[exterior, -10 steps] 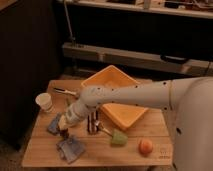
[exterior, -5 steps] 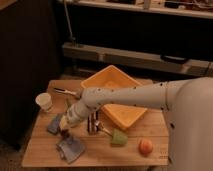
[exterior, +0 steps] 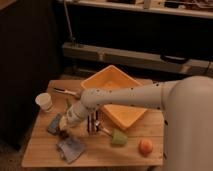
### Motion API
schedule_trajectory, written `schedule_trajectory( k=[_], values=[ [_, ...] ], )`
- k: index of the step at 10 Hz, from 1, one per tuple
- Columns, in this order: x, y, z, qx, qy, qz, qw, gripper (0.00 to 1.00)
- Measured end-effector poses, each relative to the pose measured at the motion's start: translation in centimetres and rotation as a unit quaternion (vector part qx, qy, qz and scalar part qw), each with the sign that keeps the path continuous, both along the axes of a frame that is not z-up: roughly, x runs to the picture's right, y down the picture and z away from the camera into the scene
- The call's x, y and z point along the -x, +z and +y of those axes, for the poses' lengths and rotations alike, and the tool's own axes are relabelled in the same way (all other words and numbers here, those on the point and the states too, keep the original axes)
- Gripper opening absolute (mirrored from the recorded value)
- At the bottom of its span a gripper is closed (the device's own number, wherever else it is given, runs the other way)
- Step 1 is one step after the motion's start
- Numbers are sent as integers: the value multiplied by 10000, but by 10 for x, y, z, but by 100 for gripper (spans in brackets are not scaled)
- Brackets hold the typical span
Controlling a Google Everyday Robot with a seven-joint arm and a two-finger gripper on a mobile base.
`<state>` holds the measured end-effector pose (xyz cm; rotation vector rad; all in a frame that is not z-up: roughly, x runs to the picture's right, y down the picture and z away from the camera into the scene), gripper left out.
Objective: Place grapes in table surface
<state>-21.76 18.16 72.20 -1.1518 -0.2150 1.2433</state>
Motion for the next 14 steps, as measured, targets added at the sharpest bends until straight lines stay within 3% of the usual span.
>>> schedule_trajectory(
  k=[1,7,9,14],
  values=[
    [2,4,4,36,-12,48,10000,3],
    [1,18,16,296,99,327,9990,64],
    [-2,22,22,362,119,401,9985,79],
    [-13,23,26,440,220,435,9978,80]
  ],
)
